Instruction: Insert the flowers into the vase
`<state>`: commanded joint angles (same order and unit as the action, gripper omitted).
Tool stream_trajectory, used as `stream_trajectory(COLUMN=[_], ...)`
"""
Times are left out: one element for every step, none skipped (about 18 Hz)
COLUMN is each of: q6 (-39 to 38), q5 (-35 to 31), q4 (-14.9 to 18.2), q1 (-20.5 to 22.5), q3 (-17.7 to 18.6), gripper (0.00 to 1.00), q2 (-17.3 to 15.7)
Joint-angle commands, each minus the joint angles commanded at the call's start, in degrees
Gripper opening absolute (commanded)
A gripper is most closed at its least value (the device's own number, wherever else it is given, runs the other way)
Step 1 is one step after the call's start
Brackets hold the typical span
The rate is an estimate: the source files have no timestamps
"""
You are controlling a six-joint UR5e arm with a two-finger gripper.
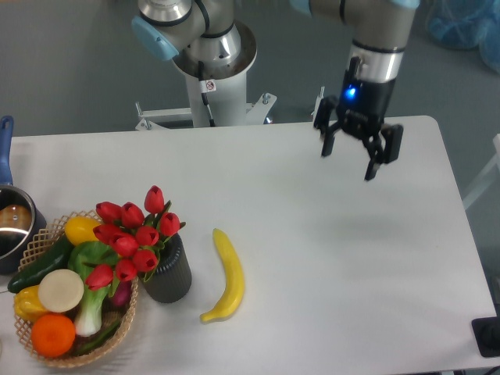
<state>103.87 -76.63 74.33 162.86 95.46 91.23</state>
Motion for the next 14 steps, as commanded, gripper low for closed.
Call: stream_trajectory(q6=[1.2,1.7,2.0,3.3,5.4,7.4,8.5,8.6,8.5,8.5,8.5,8.5,8.5,8.5], q5=[-0.7,-0.7,-1.2,-2.6,-5.3,-8.5,-10.9,-11.8,-11.9,-11.9,-11.9,-11.9,-11.9,-11.9], q4=[1.6,3.2,5.5,8.3,10.5,12.2,13.9,15.0,16.2,17.1,18.1,19.2,19.7,20.1], q1=[0.2,0.4,0.7,1.2,1.3,1.2,1.2,1.2,1.2,1.2,1.3,1.2,1.1,1.0], q3=[-0.4,-0.5,-0.5,-0.6,-0.8,-1.0,-0.9,-0.9,-0.9,-0.5,-0.1,0.6,0.7,0.6], gripper=[1.0,1.0,1.0,1.0,1.0,1.0,1.0,1.0,1.0,1.0,1.0,1.0,1.0,1.0], q2=[-0.7,-1.6,-2.8,-4.1,-5.4,-6.6,-7.6,-8.4,-9.2,-10.1,-10.8,-11.2,-11.7,-11.9])
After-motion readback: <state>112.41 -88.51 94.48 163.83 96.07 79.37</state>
